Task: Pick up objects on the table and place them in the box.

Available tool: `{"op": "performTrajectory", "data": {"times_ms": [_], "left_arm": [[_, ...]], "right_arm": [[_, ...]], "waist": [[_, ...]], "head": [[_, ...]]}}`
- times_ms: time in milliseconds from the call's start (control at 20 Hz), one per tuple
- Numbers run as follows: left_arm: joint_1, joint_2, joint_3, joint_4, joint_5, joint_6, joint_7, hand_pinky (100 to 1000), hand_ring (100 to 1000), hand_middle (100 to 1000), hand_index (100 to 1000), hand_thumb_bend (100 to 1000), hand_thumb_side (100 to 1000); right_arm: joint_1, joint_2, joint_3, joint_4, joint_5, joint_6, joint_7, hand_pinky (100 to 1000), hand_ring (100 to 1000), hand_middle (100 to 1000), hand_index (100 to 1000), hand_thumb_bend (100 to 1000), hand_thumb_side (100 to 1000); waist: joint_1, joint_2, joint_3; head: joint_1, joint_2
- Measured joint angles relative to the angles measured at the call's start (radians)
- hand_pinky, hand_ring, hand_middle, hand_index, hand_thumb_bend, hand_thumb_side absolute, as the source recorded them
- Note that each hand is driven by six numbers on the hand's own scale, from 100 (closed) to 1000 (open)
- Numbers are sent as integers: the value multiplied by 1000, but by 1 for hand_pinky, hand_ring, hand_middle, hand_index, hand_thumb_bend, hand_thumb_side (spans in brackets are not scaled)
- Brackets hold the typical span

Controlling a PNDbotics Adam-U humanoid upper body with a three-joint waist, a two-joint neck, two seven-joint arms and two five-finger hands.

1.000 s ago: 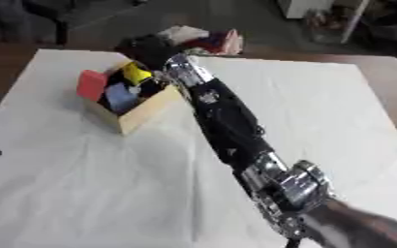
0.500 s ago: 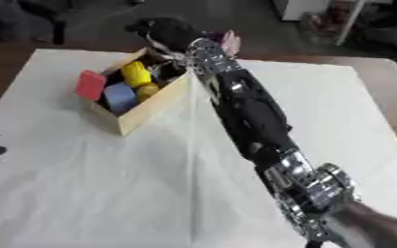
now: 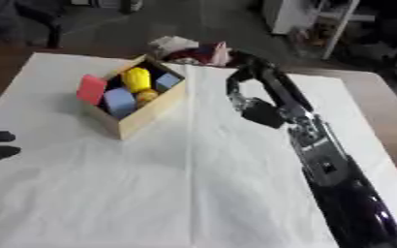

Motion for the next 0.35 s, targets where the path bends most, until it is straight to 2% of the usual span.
{"op": "performTrajectory", "data": {"times_ms": [150,350], "left_arm": [[6,7,4,5,-4,-1,4,810,674,693,757,100,734],[17,8,4,9,-6,-2,5,810,675,693,757,100,731]], "right_arm": [[104,45,-40,-58,-80,20,31,706,687,748,913,100,583],[174,101,-64,-91,-118,42,45,700,679,740,909,100,593]], "waist": [[0,-21,-14],[-1,-45,-28]], "head": [[16,0],[25,0]]}}
